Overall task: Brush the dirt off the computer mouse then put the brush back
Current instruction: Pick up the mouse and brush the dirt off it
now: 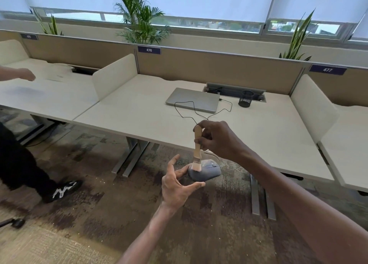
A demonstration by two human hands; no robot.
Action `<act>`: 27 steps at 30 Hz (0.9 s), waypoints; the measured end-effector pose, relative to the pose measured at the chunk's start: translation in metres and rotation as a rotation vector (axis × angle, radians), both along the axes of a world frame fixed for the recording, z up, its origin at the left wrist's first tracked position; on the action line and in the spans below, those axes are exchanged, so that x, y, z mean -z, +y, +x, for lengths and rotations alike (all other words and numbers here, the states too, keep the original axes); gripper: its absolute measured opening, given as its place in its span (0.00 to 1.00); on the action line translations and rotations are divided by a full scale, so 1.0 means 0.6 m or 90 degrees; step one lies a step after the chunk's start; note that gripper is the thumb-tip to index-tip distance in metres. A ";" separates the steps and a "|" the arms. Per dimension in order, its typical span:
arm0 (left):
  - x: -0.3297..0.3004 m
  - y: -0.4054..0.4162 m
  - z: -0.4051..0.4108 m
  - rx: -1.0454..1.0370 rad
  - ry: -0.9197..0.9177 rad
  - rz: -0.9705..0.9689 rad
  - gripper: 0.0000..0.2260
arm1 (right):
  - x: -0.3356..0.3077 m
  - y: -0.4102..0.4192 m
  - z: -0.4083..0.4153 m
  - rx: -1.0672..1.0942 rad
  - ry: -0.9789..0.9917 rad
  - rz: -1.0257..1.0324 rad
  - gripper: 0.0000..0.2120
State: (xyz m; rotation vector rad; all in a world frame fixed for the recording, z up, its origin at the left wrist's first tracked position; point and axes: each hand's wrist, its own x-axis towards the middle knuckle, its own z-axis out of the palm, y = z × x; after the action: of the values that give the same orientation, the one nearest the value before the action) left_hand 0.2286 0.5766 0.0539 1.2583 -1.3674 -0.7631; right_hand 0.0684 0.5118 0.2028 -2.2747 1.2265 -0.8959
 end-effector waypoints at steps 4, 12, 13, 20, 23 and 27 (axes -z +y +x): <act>0.006 0.006 0.001 -0.001 -0.003 0.016 0.52 | 0.002 -0.008 -0.003 0.038 0.004 -0.010 0.09; 0.012 0.013 0.002 0.018 0.009 0.016 0.52 | -0.003 -0.007 0.031 0.043 -0.012 0.033 0.07; 0.011 0.013 0.002 0.021 0.009 0.015 0.52 | -0.003 -0.007 0.035 0.042 0.001 0.035 0.05; 0.012 0.027 0.003 0.030 0.006 -0.003 0.53 | 0.001 -0.027 0.033 0.107 0.048 0.069 0.00; 0.015 0.033 0.004 0.031 0.011 -0.009 0.51 | 0.002 -0.031 0.025 0.124 0.073 0.043 0.00; 0.028 0.033 0.014 0.048 0.048 -0.002 0.42 | 0.001 -0.028 0.008 0.094 -0.026 0.060 0.04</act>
State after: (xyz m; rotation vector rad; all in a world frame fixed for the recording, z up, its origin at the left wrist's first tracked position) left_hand 0.2372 0.5966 0.0372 1.1695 -1.3608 -0.8522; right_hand 0.0731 0.4948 0.2024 -2.1046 1.4035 -0.9104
